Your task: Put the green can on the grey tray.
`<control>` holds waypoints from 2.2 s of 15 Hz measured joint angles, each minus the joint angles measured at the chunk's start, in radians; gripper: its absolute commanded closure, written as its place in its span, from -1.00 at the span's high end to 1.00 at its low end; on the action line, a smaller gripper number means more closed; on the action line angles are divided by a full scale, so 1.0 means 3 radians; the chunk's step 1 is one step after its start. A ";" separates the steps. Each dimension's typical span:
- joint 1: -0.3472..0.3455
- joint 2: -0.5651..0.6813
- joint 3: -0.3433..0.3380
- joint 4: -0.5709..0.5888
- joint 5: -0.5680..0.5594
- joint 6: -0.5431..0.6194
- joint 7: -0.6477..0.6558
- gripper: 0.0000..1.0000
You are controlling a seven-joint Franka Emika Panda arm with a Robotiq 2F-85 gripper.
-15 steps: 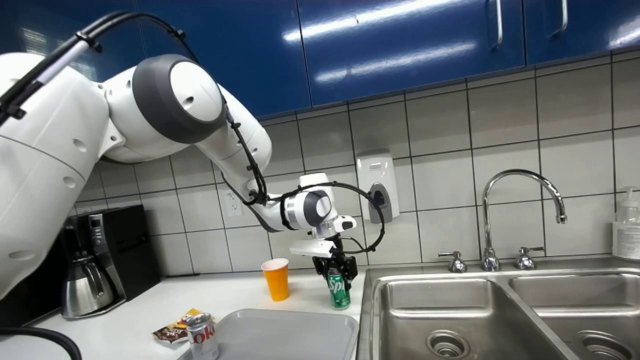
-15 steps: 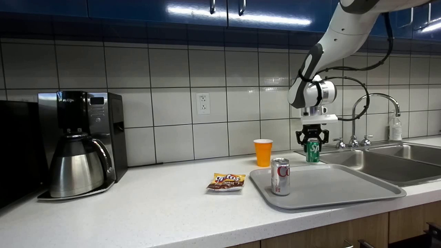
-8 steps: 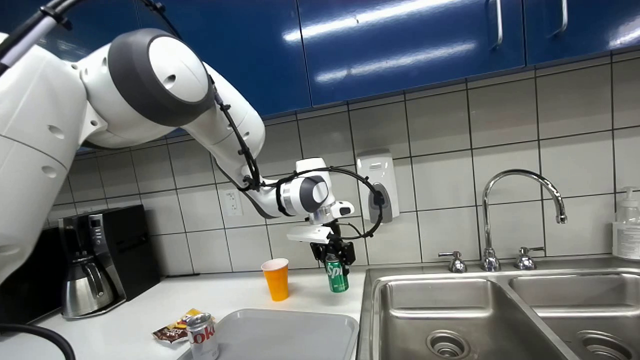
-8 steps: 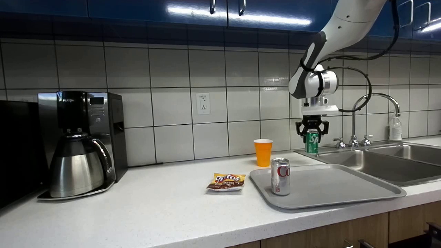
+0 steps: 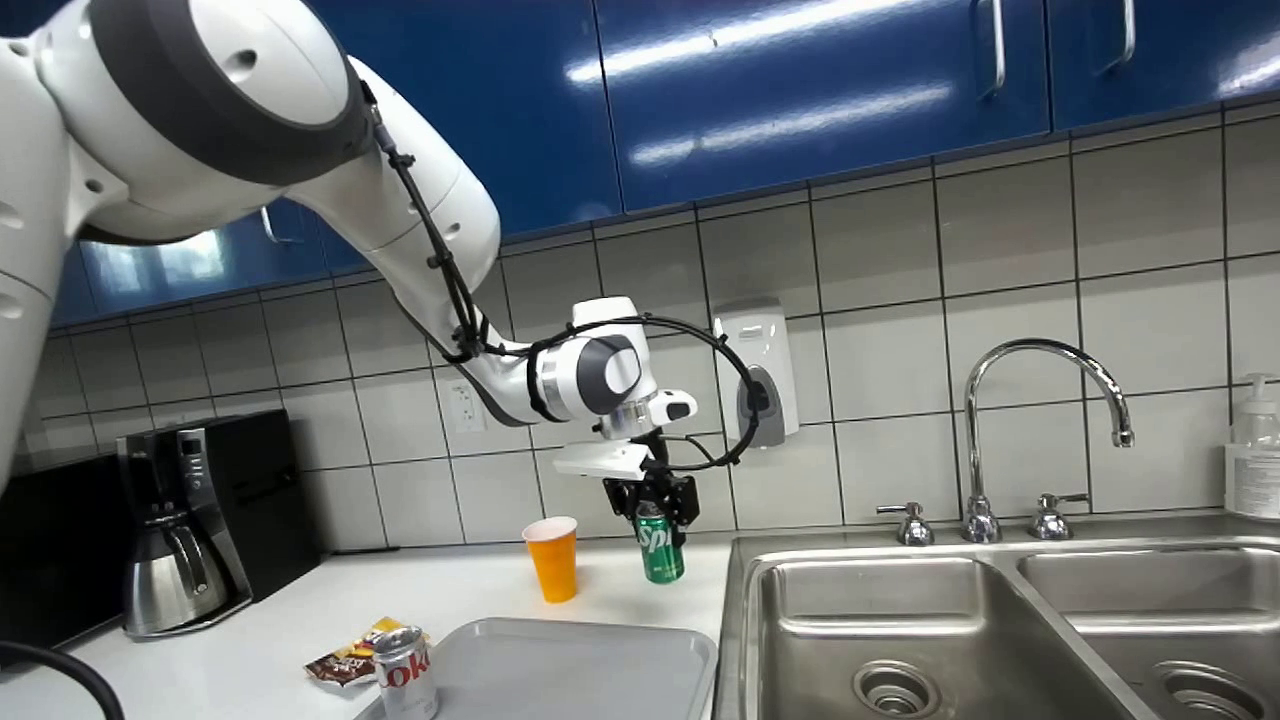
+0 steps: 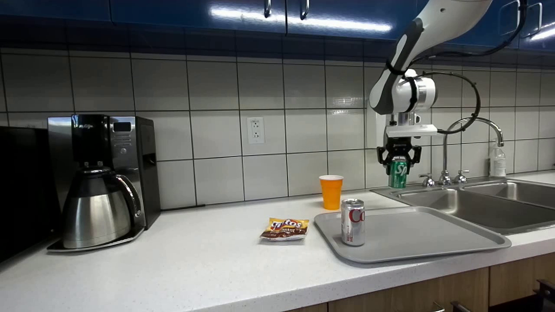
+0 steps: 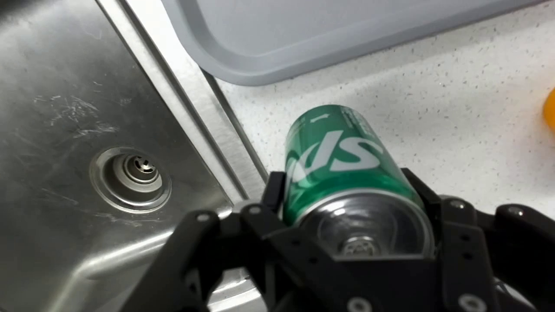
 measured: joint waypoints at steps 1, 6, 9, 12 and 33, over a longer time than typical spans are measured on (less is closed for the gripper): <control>0.0000 -0.0089 0.0005 -0.0114 0.0000 0.0029 -0.0040 -0.20; 0.0003 -0.0501 0.0043 -0.0703 0.0000 0.0185 -0.0222 -0.20; 0.0012 -0.0687 0.0056 -0.1032 -0.0002 0.0281 -0.0332 -0.20; 0.0015 -0.0836 0.0070 -0.1310 -0.0005 0.0358 -0.0432 -0.20; 0.0047 -0.0950 0.0078 -0.2027 -0.0536 0.0676 -0.0697 -0.20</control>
